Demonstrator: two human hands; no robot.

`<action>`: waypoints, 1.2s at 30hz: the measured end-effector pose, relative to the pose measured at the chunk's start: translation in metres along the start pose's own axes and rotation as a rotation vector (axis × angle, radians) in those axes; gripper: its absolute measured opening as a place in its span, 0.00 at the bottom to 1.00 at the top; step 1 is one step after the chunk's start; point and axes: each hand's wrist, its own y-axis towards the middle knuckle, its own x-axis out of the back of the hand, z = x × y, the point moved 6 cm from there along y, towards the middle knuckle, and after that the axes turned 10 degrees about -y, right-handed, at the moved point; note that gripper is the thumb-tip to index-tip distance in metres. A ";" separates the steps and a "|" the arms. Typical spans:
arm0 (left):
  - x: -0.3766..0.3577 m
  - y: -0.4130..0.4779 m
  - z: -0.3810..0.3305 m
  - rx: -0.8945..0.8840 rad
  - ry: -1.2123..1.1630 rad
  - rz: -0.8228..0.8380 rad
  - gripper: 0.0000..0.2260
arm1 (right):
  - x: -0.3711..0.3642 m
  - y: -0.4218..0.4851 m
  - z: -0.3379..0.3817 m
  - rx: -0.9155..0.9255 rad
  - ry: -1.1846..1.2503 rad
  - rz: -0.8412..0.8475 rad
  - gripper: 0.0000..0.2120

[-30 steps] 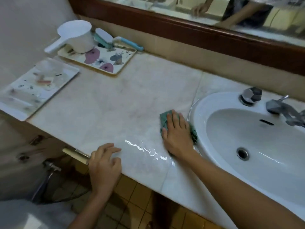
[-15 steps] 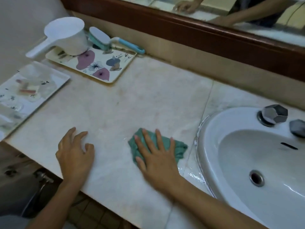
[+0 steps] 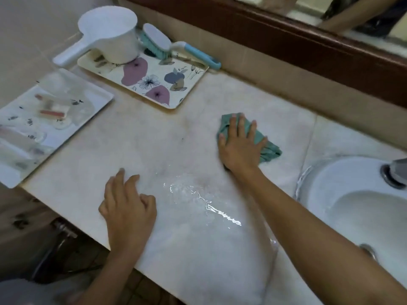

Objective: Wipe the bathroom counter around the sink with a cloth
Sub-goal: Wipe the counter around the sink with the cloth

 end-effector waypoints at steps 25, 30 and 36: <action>0.054 0.032 0.078 0.081 -0.187 -0.067 0.15 | -0.035 -0.263 0.117 0.738 -0.157 0.013 0.29; 0.046 0.038 0.084 0.058 -0.080 -0.107 0.14 | -0.025 -0.193 0.047 0.582 -0.180 0.005 0.28; 0.046 0.039 0.089 0.036 -0.110 -0.160 0.11 | -0.011 -0.064 0.092 -0.047 -0.041 0.006 0.29</action>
